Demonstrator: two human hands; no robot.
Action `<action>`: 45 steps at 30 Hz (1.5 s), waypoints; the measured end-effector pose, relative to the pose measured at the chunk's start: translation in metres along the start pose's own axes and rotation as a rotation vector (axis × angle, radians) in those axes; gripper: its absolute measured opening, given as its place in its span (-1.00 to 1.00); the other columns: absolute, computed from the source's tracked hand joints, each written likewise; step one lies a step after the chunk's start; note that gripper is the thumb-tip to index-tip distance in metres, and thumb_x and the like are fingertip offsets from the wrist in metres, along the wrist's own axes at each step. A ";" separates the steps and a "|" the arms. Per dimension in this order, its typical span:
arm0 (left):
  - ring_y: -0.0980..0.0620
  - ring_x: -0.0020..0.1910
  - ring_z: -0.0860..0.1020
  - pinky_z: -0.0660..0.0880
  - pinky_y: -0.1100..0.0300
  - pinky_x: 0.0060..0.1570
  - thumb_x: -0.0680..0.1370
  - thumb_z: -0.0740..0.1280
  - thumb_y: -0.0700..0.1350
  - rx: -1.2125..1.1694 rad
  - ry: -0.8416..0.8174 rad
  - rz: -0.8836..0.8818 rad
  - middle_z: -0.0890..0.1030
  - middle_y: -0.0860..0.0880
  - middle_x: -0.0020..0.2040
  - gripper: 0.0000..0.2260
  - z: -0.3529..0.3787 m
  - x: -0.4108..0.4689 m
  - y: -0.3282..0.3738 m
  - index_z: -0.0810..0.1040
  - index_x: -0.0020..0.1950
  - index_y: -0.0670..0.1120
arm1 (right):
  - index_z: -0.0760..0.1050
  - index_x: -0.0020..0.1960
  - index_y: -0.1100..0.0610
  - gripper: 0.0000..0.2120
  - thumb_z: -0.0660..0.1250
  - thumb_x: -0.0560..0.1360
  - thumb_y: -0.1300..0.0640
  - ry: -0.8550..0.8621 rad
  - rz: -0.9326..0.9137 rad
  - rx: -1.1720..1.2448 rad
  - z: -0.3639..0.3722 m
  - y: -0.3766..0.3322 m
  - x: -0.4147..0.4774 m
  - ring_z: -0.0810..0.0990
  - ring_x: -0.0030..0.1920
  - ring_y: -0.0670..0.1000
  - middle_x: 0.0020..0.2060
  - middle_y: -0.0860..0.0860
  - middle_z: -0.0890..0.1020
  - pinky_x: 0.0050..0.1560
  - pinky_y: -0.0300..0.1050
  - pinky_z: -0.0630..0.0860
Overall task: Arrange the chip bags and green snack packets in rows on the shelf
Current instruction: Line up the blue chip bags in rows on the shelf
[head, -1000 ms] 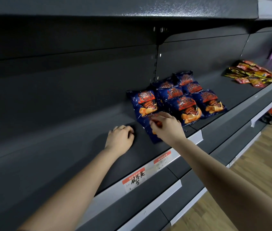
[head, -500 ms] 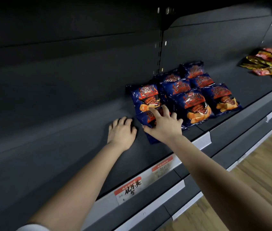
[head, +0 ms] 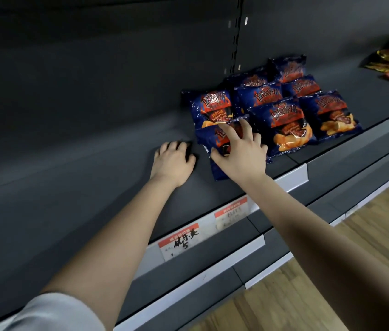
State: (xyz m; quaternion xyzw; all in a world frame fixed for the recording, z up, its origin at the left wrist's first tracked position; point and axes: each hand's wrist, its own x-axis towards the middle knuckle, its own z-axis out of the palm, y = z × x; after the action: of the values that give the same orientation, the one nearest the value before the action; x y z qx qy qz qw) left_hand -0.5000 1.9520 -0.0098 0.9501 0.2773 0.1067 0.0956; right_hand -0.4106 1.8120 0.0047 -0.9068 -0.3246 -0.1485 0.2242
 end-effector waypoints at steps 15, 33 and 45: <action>-0.06 0.45 0.15 0.07 0.01 0.43 0.60 0.09 0.08 -0.040 -0.001 -0.004 0.25 0.01 0.48 -0.58 -0.001 -0.001 0.000 0.28 0.45 0.04 | 0.05 0.53 -0.10 -0.39 0.19 0.54 -0.11 0.015 -0.030 -0.001 0.023 -0.011 0.050 0.11 0.43 0.33 0.51 0.11 0.10 0.32 0.34 0.19; -0.03 0.44 0.18 0.11 0.02 0.43 0.60 0.11 0.07 -0.067 0.031 -0.010 0.29 0.03 0.47 -0.60 0.003 0.000 -0.003 0.33 0.42 0.03 | 0.40 0.37 0.21 -0.55 0.36 0.51 0.19 0.197 -0.260 0.128 0.038 -0.002 0.054 0.21 0.43 0.38 0.37 0.31 0.36 0.43 0.27 0.04; -0.01 0.46 0.16 0.07 0.04 0.44 0.60 0.09 0.07 -0.067 0.023 -0.010 0.26 0.03 0.48 -0.60 0.002 0.000 -0.003 0.30 0.44 0.02 | -0.06 0.56 -0.03 -0.33 0.13 0.56 -0.17 0.025 -0.220 -0.035 0.038 0.000 0.051 -0.12 0.54 0.18 0.55 0.13 -0.05 0.48 0.14 -0.16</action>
State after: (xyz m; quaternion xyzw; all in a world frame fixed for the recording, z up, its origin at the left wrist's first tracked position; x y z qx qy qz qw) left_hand -0.5013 1.9541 -0.0127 0.9437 0.2792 0.1264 0.1248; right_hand -0.3673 1.8578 -0.0069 -0.8675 -0.4168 -0.1892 0.1947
